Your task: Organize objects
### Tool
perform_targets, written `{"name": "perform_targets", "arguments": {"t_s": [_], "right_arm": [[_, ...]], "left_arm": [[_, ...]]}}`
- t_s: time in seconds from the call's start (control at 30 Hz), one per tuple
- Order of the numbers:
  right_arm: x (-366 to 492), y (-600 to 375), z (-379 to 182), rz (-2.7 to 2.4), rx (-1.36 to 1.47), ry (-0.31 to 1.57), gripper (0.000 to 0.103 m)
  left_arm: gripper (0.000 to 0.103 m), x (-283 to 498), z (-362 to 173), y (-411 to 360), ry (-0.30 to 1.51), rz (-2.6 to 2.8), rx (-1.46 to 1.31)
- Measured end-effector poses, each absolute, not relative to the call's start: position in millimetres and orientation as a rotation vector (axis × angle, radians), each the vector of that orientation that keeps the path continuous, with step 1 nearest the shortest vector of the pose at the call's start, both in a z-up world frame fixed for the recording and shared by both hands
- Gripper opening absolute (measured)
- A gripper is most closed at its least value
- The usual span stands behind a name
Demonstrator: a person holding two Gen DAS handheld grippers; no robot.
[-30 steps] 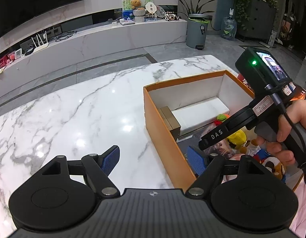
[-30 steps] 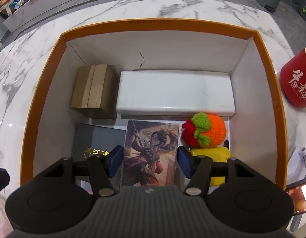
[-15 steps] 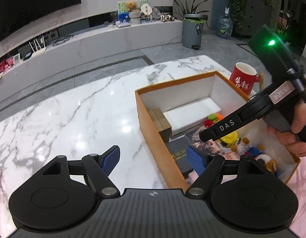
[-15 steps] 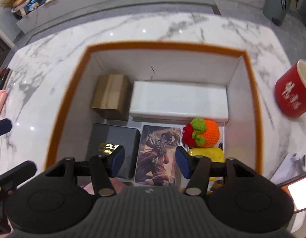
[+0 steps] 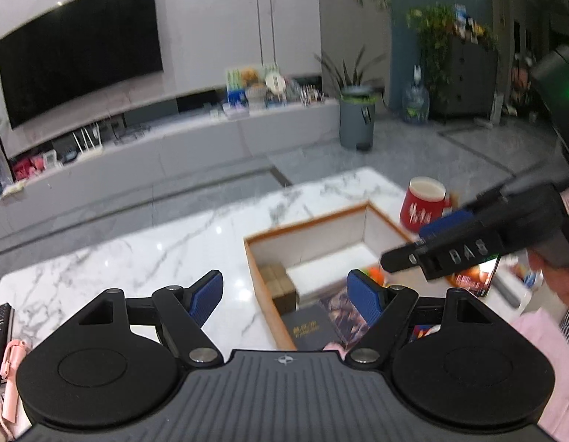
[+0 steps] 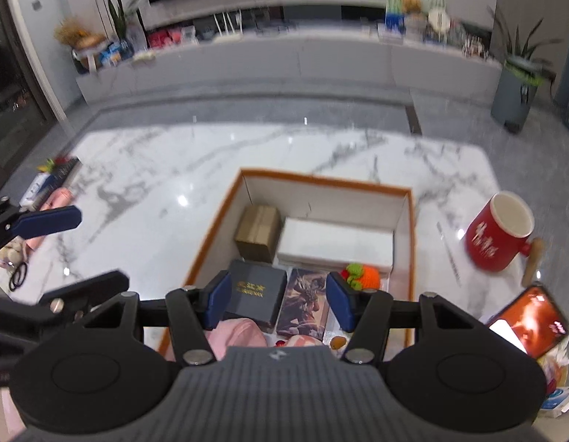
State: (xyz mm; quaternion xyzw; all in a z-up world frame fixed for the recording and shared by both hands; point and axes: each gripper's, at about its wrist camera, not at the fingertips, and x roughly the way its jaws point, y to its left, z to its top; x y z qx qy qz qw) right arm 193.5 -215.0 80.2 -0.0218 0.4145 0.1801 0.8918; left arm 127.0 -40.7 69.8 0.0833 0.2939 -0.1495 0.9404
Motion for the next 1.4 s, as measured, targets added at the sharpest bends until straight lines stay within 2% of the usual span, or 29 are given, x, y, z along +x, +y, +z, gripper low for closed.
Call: {"name": "perform_targets", "arguments": {"t_s": [0.33, 0.53, 0.73, 0.83, 0.93, 1.4], "right_arm": [[94, -221, 106, 0.392, -0.007, 0.585, 0.063], [52, -218, 93, 0.379, 0.020, 0.500, 0.072], [20, -212, 73, 0.310, -0.023, 0.416, 0.075], [10, -215, 60, 0.286, -0.019, 0.399, 0.083], [5, -220, 49, 0.269, -0.015, 0.385, 0.085], [30, -229, 2, 0.170, -0.002, 0.456, 0.086]], "left_arm": [[0.094, 73, 88, -45, 0.391, -0.197, 0.165], [0.097, 49, 75, -47, 0.332, -0.131, 0.175], [0.098, 45, 46, -37, 0.376, -0.101, 0.093], [0.099, 47, 31, -32, 0.401, -0.086, 0.059], [0.103, 48, 15, -27, 0.427, -0.073, 0.031], [0.103, 55, -28, -38, 0.529, -0.067, 0.018]]}}
